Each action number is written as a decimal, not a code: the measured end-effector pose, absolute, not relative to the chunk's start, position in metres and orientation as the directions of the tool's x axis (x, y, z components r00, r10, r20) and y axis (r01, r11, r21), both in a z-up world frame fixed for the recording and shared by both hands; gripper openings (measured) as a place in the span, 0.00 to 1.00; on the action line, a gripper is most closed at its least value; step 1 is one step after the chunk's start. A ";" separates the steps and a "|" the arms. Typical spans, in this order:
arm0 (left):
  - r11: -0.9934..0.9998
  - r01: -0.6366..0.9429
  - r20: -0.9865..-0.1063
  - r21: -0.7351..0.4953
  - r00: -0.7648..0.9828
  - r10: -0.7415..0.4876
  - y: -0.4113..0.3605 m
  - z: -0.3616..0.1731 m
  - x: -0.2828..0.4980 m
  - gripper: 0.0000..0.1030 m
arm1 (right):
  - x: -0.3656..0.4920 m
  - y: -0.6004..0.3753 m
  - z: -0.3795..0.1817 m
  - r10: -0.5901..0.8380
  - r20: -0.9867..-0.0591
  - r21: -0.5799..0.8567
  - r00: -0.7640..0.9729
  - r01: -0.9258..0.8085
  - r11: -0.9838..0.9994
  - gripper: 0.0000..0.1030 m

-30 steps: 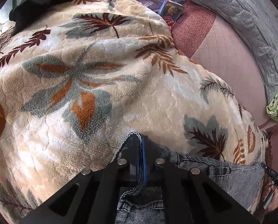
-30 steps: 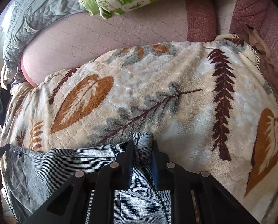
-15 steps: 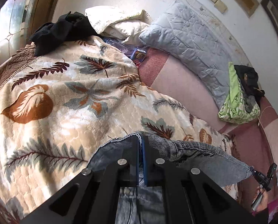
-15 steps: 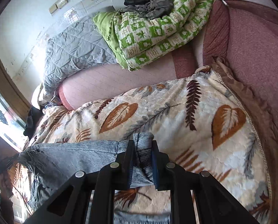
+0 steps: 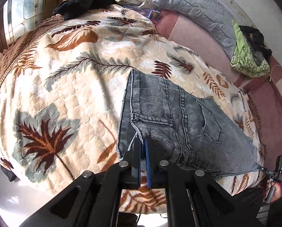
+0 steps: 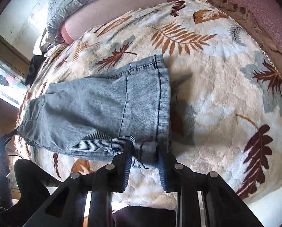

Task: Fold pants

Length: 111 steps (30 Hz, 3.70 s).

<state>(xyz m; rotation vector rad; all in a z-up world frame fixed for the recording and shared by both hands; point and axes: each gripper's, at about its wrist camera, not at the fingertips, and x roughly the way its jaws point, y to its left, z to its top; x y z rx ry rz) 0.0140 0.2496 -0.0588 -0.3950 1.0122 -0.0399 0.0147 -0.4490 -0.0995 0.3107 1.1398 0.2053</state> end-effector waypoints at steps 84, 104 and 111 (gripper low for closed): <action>0.987 -0.154 -0.843 0.033 0.526 0.110 0.139 -0.104 0.032 0.90 | 0.041 -0.331 -0.095 0.255 -0.784 0.288 0.565 -0.033 0.957 0.84; 0.990 -0.123 -0.701 -0.076 0.712 0.035 0.089 -0.047 0.044 0.90 | 0.022 -0.353 -0.082 0.205 -0.645 0.347 0.736 0.043 0.937 0.85; 0.986 -0.151 -0.753 -0.072 0.656 0.046 0.098 -0.083 0.056 0.90 | 0.030 -0.334 -0.080 0.205 -0.698 0.295 0.686 0.014 0.955 0.85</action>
